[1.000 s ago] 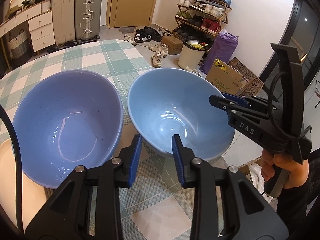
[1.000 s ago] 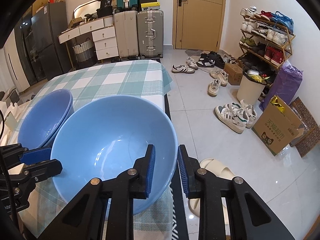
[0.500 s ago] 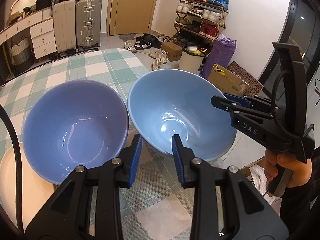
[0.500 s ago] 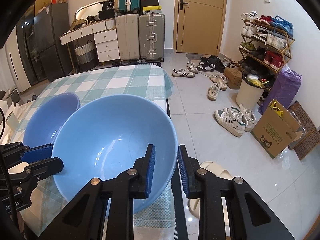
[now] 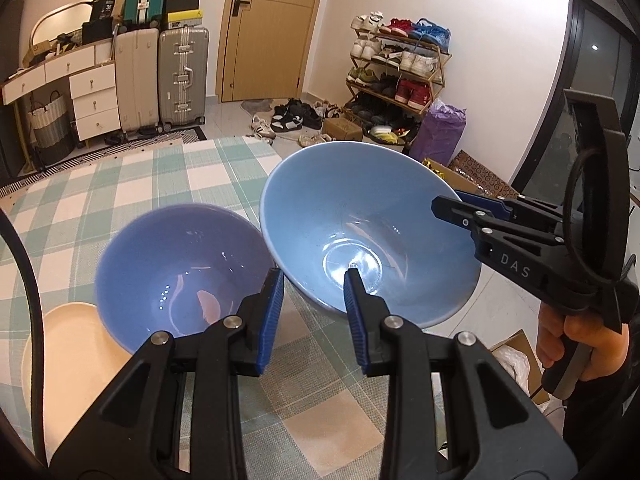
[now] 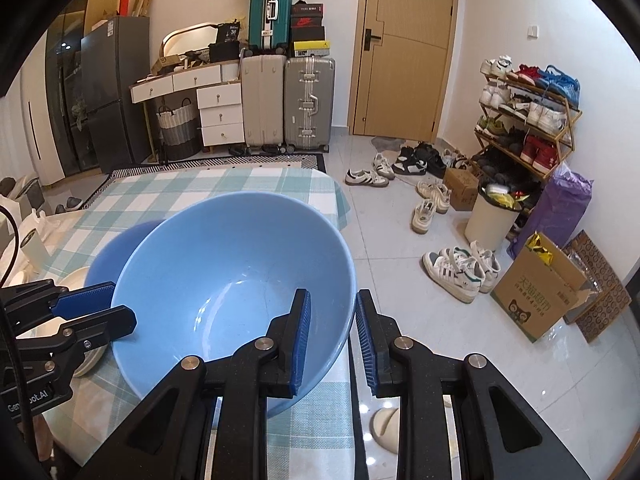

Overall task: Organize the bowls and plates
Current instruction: 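Lift the nested blue bowls and carry them over the third blue bowl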

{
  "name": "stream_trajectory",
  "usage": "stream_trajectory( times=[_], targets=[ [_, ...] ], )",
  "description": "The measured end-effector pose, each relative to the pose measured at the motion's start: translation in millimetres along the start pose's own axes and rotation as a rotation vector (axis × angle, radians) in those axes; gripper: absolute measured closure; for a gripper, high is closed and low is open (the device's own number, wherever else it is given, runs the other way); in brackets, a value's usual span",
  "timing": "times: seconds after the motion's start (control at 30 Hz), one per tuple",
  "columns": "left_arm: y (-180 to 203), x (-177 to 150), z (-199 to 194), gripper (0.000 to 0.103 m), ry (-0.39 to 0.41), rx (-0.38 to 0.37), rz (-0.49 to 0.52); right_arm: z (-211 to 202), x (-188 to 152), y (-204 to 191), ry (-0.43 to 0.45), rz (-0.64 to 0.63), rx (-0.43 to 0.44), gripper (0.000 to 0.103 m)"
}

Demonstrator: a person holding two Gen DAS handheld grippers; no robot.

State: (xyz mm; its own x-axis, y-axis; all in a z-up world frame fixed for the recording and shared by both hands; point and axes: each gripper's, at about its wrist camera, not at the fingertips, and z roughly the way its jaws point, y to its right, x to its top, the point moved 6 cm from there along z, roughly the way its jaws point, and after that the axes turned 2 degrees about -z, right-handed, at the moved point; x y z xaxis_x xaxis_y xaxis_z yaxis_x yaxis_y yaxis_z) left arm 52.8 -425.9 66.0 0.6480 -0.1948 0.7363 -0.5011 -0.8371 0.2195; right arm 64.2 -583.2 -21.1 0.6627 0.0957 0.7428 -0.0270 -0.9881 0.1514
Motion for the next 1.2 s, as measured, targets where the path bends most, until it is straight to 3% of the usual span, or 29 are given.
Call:
stream_trajectory(
  times=[0.43, 0.73, 0.93, 1.2],
  targets=[
    [-28, 9, -92, 0.075, 0.114, 0.043, -0.022, -57, 35, -56, 0.087, -0.054, 0.018, 0.079],
    [-70, 5, -150, 0.075, 0.159, 0.103, -0.056, -67, 51, -115, 0.105, -0.095, 0.062, 0.079],
    [-102, -1, -168, 0.075, 0.159, 0.145, -0.092, -59, 61, -150, 0.11, -0.118, 0.103, 0.079],
    [-131, -9, -160, 0.075, 0.142, 0.197, -0.12, -37, 66, -184, 0.093, -0.139, 0.143, 0.079]
  ],
)
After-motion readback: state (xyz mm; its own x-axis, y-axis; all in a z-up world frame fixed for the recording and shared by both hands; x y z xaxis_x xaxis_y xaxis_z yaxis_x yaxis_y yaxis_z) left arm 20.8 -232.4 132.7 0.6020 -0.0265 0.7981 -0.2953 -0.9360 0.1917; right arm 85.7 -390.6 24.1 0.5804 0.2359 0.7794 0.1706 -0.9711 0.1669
